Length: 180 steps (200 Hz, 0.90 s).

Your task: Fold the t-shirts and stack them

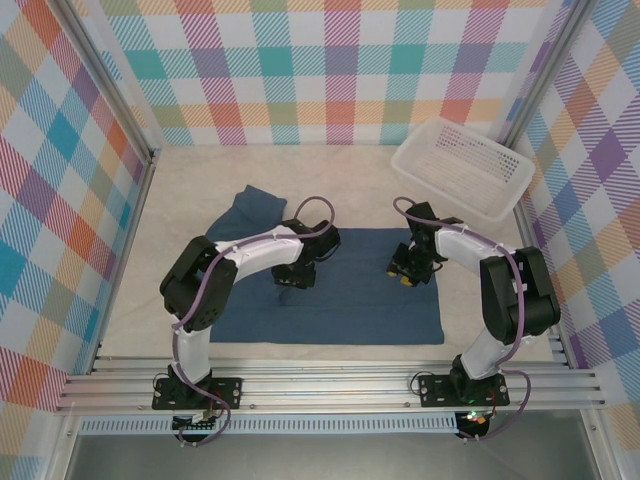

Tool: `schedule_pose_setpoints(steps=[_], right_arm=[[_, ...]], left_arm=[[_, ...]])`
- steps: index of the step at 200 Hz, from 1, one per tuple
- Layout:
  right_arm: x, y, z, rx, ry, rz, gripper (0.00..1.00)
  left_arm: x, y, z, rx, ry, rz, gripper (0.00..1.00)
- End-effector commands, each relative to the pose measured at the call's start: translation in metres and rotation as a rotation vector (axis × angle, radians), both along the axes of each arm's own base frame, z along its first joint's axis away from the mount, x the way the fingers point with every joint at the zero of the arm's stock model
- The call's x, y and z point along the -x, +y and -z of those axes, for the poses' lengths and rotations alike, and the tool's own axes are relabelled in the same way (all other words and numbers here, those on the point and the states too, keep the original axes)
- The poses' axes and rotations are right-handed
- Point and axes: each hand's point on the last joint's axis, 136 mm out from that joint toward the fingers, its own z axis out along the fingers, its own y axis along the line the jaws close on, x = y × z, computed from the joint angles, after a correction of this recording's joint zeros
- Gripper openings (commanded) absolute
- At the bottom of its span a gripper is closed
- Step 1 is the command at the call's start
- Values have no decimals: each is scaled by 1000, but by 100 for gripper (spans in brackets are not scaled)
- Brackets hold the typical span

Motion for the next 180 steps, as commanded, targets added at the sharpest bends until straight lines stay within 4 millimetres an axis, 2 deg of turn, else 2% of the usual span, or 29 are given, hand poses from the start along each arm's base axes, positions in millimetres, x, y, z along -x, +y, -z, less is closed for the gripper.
schedule_pose_setpoints(steps=[1, 29, 53, 93, 130, 155, 180], right_arm=[[1, 0, -4, -11, -9, -9, 34], [2, 0, -4, -11, -7, -11, 34], [3, 0, -3, -10, -5, -14, 34], [4, -1, -3, -9, -5, -18, 34], [8, -3, 5, 6, 24, -23, 34], [15, -10, 18, 51, 79, -26, 34], [20, -17, 27, 85, 118, -31, 34]], left_arm=[[10, 3, 14, -38, 41, 33, 33], [9, 6, 23, -57, 38, 36, 28], [1, 5, 24, -66, 10, 43, 19], [-8, 1, 8, -41, -53, 31, 9], [-8, 3, -9, -26, -79, 10, 9], [-8, 5, -11, -26, -82, 4, 21], [-10, 9, -9, -12, -83, -15, 23]])
